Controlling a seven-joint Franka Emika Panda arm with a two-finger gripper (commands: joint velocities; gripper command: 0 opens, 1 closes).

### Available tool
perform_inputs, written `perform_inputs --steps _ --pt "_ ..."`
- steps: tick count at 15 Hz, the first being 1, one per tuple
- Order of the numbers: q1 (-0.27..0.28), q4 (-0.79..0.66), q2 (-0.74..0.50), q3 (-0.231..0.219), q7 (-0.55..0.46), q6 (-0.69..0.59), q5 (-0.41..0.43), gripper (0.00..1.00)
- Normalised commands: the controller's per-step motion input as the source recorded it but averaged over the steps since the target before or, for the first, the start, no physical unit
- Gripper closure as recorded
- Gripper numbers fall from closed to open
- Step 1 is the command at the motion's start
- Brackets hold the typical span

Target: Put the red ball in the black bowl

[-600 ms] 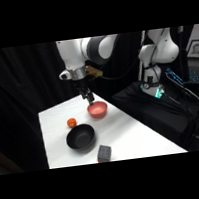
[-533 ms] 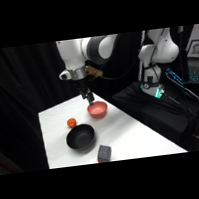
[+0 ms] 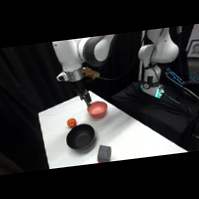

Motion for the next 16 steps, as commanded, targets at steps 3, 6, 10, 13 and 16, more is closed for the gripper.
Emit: perform_inputs --steps 3,6,10,13,16 --pt "-0.082 0.44 0.31 -0.03 -0.17 -0.04 0.103 0.0" --pt "-0.093 0.46 0.33 -0.013 -0.22 -0.02 0.151 0.0" --pt "-0.106 0.45 0.37 -0.006 -0.23 0.04 0.165 0.0" --pt "-0.113 0.4 0.37 0.007 -0.23 0.13 0.155 0.0" --pt "-0.103 0.36 0.36 0.006 -0.18 0.17 0.133 0.0"
